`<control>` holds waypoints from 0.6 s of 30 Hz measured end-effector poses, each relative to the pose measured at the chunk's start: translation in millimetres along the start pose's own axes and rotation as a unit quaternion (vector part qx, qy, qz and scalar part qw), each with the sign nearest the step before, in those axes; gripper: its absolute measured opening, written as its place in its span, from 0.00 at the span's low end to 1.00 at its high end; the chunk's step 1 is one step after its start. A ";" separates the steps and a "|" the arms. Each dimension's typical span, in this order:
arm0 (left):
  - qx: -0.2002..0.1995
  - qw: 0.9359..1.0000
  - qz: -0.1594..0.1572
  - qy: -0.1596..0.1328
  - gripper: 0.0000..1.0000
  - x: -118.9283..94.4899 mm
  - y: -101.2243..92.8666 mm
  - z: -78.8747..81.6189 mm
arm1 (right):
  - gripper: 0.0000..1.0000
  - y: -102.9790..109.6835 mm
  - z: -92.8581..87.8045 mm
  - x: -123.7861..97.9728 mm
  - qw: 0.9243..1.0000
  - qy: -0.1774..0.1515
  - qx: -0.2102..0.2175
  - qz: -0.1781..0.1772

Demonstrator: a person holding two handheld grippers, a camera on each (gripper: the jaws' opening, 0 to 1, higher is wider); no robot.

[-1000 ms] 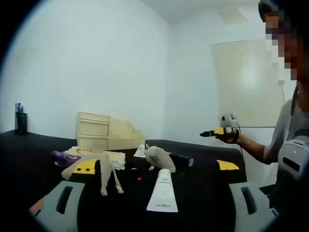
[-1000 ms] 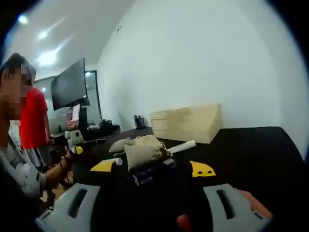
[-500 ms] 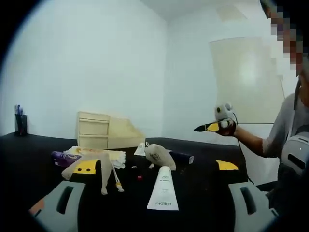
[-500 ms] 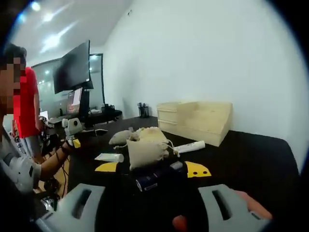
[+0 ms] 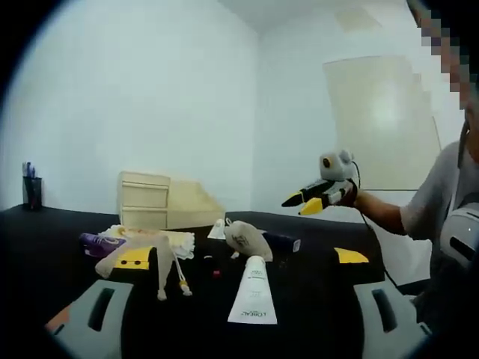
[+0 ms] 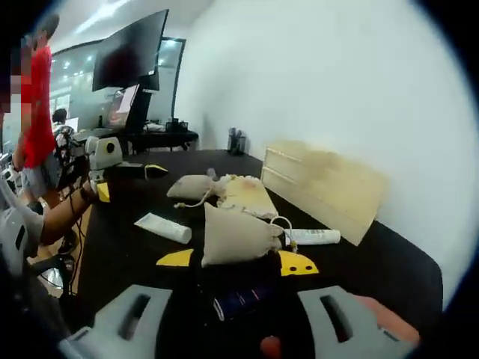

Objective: Open the drawer, pick up the cosmetic bottles from the table one by one, place them into the drawer, release the gripper, close the drawer, and move the gripper away

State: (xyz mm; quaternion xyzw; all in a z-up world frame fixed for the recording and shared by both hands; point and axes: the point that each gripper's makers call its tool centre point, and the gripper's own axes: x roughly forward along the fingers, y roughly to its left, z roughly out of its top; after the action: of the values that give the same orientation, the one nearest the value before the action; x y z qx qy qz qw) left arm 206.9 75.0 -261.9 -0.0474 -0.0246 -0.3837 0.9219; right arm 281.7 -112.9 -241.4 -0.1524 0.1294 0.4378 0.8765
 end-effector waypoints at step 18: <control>0.004 1.000 -0.003 0.005 0.90 -0.9 6.2 3.4 | 0.35 26.7 -2.5 52.6 0.993 0.039 -0.108 -0.026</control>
State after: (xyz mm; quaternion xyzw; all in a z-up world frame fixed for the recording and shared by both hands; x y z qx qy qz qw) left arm 210.6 80.4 -259.0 -0.0420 -0.0218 -0.3863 0.9211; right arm 290.5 -60.4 -266.8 -0.2661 0.1116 0.4204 0.8602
